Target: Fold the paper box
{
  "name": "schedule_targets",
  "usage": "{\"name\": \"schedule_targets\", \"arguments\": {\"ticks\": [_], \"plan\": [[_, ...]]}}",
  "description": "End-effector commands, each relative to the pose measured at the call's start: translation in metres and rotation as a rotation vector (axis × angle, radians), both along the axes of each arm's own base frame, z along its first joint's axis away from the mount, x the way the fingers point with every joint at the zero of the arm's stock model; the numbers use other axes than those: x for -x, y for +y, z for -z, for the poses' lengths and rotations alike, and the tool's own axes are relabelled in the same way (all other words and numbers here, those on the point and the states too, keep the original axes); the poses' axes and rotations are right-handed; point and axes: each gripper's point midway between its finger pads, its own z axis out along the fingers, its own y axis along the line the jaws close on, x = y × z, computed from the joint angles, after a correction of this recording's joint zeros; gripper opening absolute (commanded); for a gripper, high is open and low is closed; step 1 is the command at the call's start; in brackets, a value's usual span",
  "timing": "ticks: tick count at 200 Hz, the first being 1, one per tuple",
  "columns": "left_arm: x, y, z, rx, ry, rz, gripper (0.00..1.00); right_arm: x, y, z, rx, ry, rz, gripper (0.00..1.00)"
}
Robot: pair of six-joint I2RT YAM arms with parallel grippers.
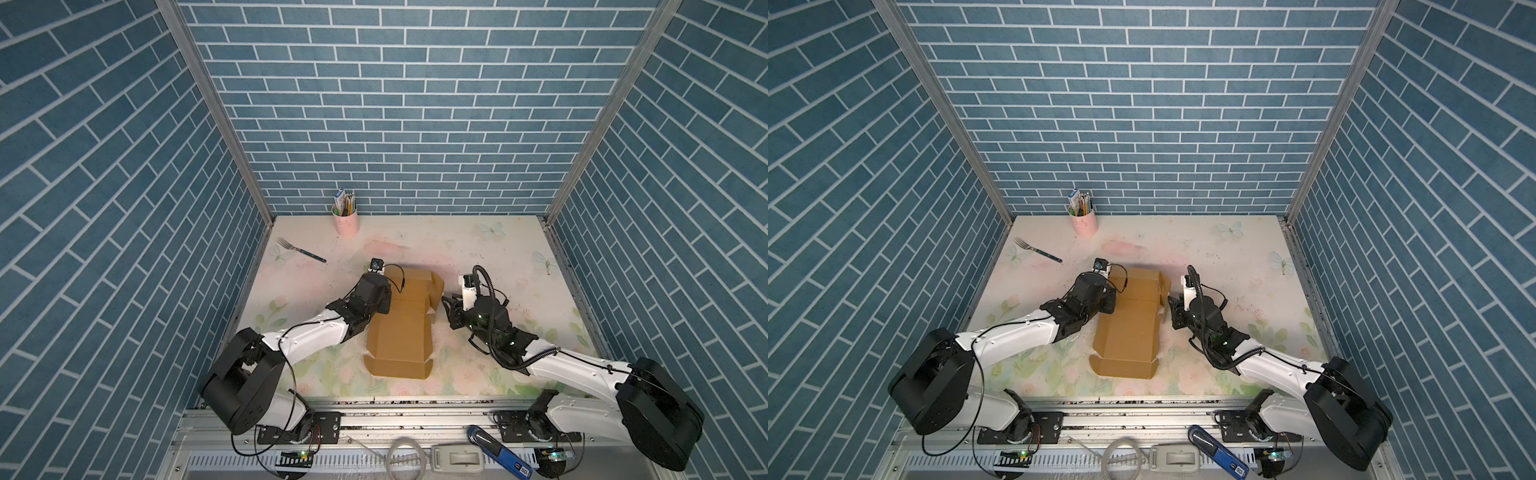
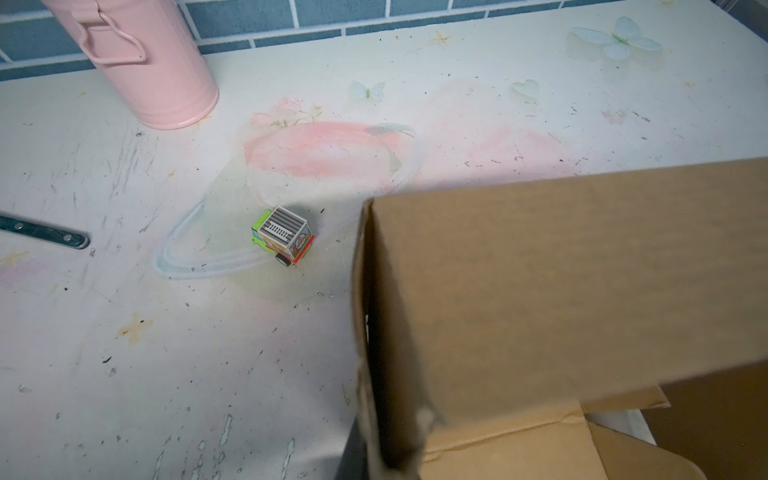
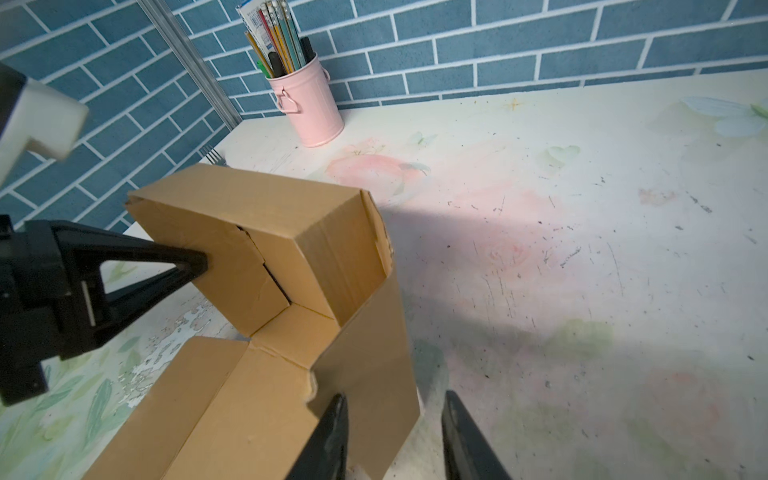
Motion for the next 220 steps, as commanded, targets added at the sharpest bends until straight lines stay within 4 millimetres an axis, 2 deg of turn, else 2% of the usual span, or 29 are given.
{"name": "schedule_targets", "arguments": {"ticks": [1,34,104,131,158,199,220], "plan": [[0.000,-0.002,-0.005,-0.012,0.019,-0.011,0.08,0.001,0.001,0.009,-0.014,0.015,0.012,0.38],[-0.001,0.000,-0.005,-0.045,0.051,-0.025,0.08,-0.002,0.008,0.015,0.021,-0.002,-0.024,0.36],[-0.010,-0.015,0.011,-0.016,0.159,-0.013,0.08,-0.004,0.012,-0.002,0.016,-0.076,-0.073,0.35],[-0.015,-0.020,-0.001,0.015,0.156,-0.030,0.08,-0.009,0.008,-0.007,-0.004,-0.079,-0.081,0.35],[-0.017,-0.010,-0.012,0.004,0.156,-0.081,0.08,-0.013,0.002,-0.010,0.004,-0.087,-0.080,0.35],[-0.013,-0.004,-0.040,0.030,0.151,-0.096,0.08,-0.008,-0.006,-0.014,0.016,-0.108,-0.091,0.35],[-0.014,-0.003,-0.043,0.007,0.161,-0.081,0.08,-0.005,-0.009,-0.018,0.020,-0.122,-0.093,0.35]]}}
